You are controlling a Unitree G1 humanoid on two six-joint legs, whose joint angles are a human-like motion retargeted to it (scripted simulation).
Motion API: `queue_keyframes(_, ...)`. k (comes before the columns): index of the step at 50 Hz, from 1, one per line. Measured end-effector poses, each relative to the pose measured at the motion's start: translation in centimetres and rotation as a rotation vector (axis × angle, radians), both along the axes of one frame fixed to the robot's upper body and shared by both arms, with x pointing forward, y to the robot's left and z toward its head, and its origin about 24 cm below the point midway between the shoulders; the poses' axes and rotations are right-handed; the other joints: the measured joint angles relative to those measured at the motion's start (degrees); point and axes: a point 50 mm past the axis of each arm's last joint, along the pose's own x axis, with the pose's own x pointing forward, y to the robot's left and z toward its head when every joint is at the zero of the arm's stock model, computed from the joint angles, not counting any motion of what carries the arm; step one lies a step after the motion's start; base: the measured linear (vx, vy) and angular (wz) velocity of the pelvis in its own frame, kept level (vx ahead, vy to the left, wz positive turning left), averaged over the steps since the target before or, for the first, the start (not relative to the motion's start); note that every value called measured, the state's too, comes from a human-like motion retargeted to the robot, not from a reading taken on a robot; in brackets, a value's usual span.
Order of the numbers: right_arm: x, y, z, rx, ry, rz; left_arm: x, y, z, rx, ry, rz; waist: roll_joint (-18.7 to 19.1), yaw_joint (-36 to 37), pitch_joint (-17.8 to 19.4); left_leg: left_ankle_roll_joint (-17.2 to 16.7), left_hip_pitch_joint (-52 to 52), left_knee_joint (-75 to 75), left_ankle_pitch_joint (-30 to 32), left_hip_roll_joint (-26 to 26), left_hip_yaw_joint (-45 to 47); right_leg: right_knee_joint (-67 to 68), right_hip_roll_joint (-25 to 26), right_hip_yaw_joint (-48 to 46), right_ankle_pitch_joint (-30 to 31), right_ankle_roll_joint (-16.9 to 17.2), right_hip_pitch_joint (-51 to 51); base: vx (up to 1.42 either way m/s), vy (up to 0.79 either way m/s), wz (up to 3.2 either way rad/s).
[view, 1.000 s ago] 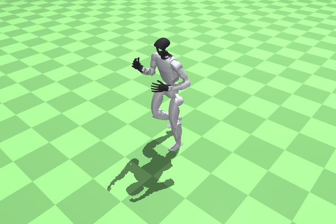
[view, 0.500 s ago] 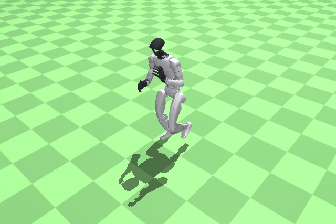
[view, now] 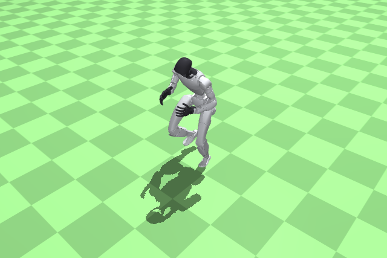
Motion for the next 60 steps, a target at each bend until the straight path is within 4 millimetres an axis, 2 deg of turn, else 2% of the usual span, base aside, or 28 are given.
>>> queue_keyframes(2,-0.4,-0.8,-2.8,0.0,0.126,-0.11,0.6,-1.4,6.5,-0.029,-0.263,0.096,-1.3,0.2,0.0,-2.2,-6.9,6.2,0.0,-0.1,0.5,2.7,0.6,2.3,-0.8,-1.4,-6.8,-0.22,-0.03,0.26)
queue_keyframes(5,-1.9,-1.7,-4.1,-0.091,0.186,-0.143,-2.4,-2.3,14.3,-0.149,-0.637,0.191,-2.4,0.4,0.0,-3.4,-10.6,3.9,1.4,-0.1,1.3,-2.0,2.8,4.0,-0.1,-1.6,-12.9,-0.16,-0.03,-0.2)
queue_keyframes(7,-2.8,-2.0,-3.9,-0.143,0.189,-0.115,-4.3,-2.6,15.6,-0.231,-0.755,0.175,-1.7,0.4,0.0,-3.9,-9.9,-3.9,5.1,0.1,1.6,-11.1,4.5,3.7,2.1,-0.4,-13.4,-0.08,-0.02,-0.37)
queue_keyframes(8,-3.2,-2.0,-3.7,-0.147,0.185,-0.1,-4.5,-2.3,15.1,-0.254,-0.76,0.176,-1.0,0.5,0.0,-4.7,-8.3,-9.1,7.8,0.3,2.0,-16.6,5.2,3.1,3.1,0.5,-12.4,0.01,-0.02,-0.52)
queue_keyframes(10,-3.9,-1.8,-3.0,-0.129,0.164,-0.067,-3.5,-0.9,11.6,-0.249,-0.647,0.211,0.6,1.3,0.0,-6.2,-3.0,-21.5,14.7,0.8,3.3,-29.1,6.1,1.2,5.4,1.8,-8.3,0.07,-0.02,-0.73)
queue_keyframes(14,-3.7,-0.7,0.7,-0.084,-0.02,0.022,-0.9,3.2,-1.4,-0.094,-0.049,0.292,3.0,0.6,0.0,-9.0,7.3,-38.6,29.6,0.8,4.7,-56.2,5.7,-4.9,16.4,4.8,5.6,0.14,-0.05,-0.45)
queue_keyframes(16,-3.2,-0.2,3.3,-0.072,-0.168,0.045,-2.3,4.8,-8.4,-0.086,0.275,0.279,2.4,-2.2,0.0,-9.6,8.7,-37.1,32.2,-1.3,5.1,-69.3,3.8,-4.7,25.2,7.1,12.6,0.14,-0.09,0.52)
queue_keyframes(18,-2.8,0.2,6.0,-0.037,-0.34,0.037,-5.5,6.1,-13.7,-0.123,0.538,0.261,0.2,-5.6,0.0,-7.9,5.0,-23.2,27.9,-4.0,6.1,-79.3,0.2,-1.8,31.1,9.3,18.0,0.12,-0.12,0.81)
queue_keyframes(20,-3.2,0.6,8.9,0.054,-0.54,0.047,-9.7,7.1,-16.7,-0.107,0.726,0.277,-0.9,-6.3,0.0,-8.2,-4.4,4.9,19.6,-2.6,7.7,-76.3,-2.2,0.4,25.5,12.2,17.7,0.14,-0.1,0.01)
queue_keyframes(21,-3.2,0.8,10.1,0.094,-0.608,0.063,-11.5,7.6,-17.5,-0.1,0.812,0.27,-0.4,-5.8,0.0,-8.4,-7.7,15.4,17.5,-2.4,6.9,-75.6,-2.4,1.0,20.6,11.5,18.1,0.1,-0.07,-0.56)
queue_keyframes(23,-2.9,1.6,12.2,0.147,-0.73,0.113,-14.4,8.3,-18.3,-0.092,0.952,0.225,1.7,-4.5,0.0,-8.4,-13.4,33.5,13.9,-2.0,4.6,-70.4,-1.8,1.7,11.3,8.3,16.8,0.01,-0.05,-0.78)
queue_keyframes(25,-1.1,2.9,13.5,0.136,-0.779,0.133,-15.3,8.2,-18.3,-0.095,1.02,0.132,5.0,-3.6,0.0,-6.7,-17.8,46.5,10.7,-1.8,1.7,-60.8,0.0,2.5,5.4,2.4,12.8,-0.08,-0.03,-0.56)
queue_keyframes(27,3.1,4.1,13.0,0.067,-0.664,0.082,-13.3,7.2,-17.4,-0.084,0.955,0.043,7.7,-3.8,0.0,-3.6,-19.4,54.1,8.2,-1.7,0.0,-54.2,0.8,2.3,2.9,-1.6,11.3,-0.04,-0.02,-0.06)
queue_keyframes(28,5.3,4.4,12.0,0.047,-0.558,0.061,-11.4,6.3,-16.5,-0.062,0.877,0.021,8.2,-3.8,0.0,-2.4,-19.3,56.6,7.1,-1.5,0.1,-50.7,0.4,2.1,1.4,-1.6,10.8,0.03,-0.04,0.26)
queue_keyframes(30,8.8,4.0,8.4,-0.062,-0.326,-0.008,-6.9,4.3,-13.4,0.001,0.654,0.016,8.3,-3.8,0.0,-1.7,-16.7,57.6,5.4,-1.7,0.1,-49.8,-0.5,1.4,-0.2,-0.8,13.5,0.1,-0.05,0.39)
queue_keyframes(31,8.9,3.7,6.5,-0.037,-0.238,0.005,-5.0,3.5,-10.8,-0.007,0.5,0.038,7.7,-4.0,0.0,-2.5,-14.4,55.4,5.0,-2.2,-0.2,-52.0,-0.7,0.7,0.6,-0.1,16.1,0.15,-0.05,0.51)
queue_keyframes(33,7.7,2.7,3.6,-0.004,-0.125,0.038,-2.7,1.9,-4.6,-0.05,0.173,0.096,6.4,-4.9,0.0,-4.5,-9.4,48.9,5.0,-3.4,-0.7,-58.8,-1.3,-1.4,4.0,1.7,22.3,0.17,-0.03,0.69)
queue_keyframes(34,6.6,2.1,2.7,-0.001,-0.089,0.058,-2.6,1.3,-1.5,-0.08,0.012,0.123,5.5,-5.6,-0.6,-5.4,-6.7,44.1,5.2,-3.6,-0.5,-62.5,-1.7,-2.6,6.7,3.0,25.0,0.19,-0.01,0.78)
queue_keyframes(37,3.3,0.6,0.2,0.0,0.051,0.139,-4.6,0.2,5.8,-0.174,-0.381,0.143,2.1,-8.2,-5.2,-6.7,1.3,24.2,6.3,-4.7,1.7,-78.1,-2.5,-5.4,18.9,6.5,32.7,0.17,0.0,0.76)
queue_keyframes(40,-0.2,-0.5,-2.4,0.081,0.24,0.217,-7.3,-0.4,8.6,-0.233,-0.58,0.072,-0.6,-7.9,-11.7,-7.9,11.4,-3.9,10.6,-6.5,4.9,-86.1,-2.8,-3.5,31.1,9.7,35.0,0.17,0.06,-0.05)
queue_keyframes(42,-2.2,-0.6,-3.9,0.148,0.358,0.262,-8.7,-0.6,8.5,-0.256,-0.615,0.001,0.7,-6.0,-14.9,-10.1,18.9,-23.7,17.3,-5.7,4.0,-84.5,0.6,-0.3,32.5,9.0,35.1,0.19,0.09,-0.94)
queue_keyframes(45,-4.0,0.0,-4.2,0.127,0.411,0.368,-9.3,-0.9,7.4,-0.232,-0.565,-0.041,6.0,-3.5,-19.2,-13.6,26.1,-41.7,26.2,0.8,0.7,-63.1,8.4,0.7,22.8,4.7,29.9,0.17,0.09,-1.19)
queue_keyframes(48,-2.8,1.1,-1.6,0.081,0.265,0.441,-6.4,-1.8,6.1,-0.142,-0.408,0.004,6.5,-6.6,-20.4,-10.6,27.8,-39.8,17.2,2.3,-2.2,-33.6,7.4,-1.4,12.7,2.9,25.2,0.05,0.08,0.12)
queue_keyframes(50,-1.0,1.7,1.3,0.106,0.096,0.44,-3.1,-2.6,4.6,-0.049,-0.253,0.032,4.6,-9.8,-19.7,-5.9,26.5,-32.3,9.3,0.1,-4.5,-19.8,4.7,-1.0,7.8,2.6,25.1,-0.06,0.07,1.09)
queue_keyframes(52,0.3,1.9,5.2,0.185,-0.127,0.391,-0.5,-2.6,1.6,0.058,-0.048,0.034,3.3,-11.7,-20.3,-4.4,21.7,-21.0,4.2,-1.6,-4.9,-12.6,3.3,-0.1,5.9,3.5,24.8,-0.06,0.06,0.7)
queue_keyframes(55,0.1,3.1,11.7,0.249,-0.529,0.339,0.0,-0.2,-4.5,0.268,0.199,0.108,2.9,-10.1,-22.9,-3.7,21.7,-23.8,7.9,-2.0,-1.8,-16.6,3.9,2.1,4.8,1.4,25.0,-0.03,0.05,-0.81)
queue_keyframes(57,-1.4,3.5,14.9,0.303,-0.752,0.321,-2.5,3.0,-9.0,0.332,0.39,0.158,3.0,-7.4,-26.5,-6.1,24.9,-33.0,14.8,-1.0,2.9,-29.2,4.4,1.4,6.0,0.8,27.0,0.07,-0.01,-1.8)
queue_keyframes(60,-3.7,3.7,16.9,0.425,-0.918,0.401,-8.0,7.4,-14.1,0.293,0.737,0.161,2.5,-3.4,-31.2,-9.7,27.9,-43.1,27.6,-0.8,7.7,-59.0,5.8,-0.9,13.0,3.6,34.8,0.05,-0.08,-1.58)
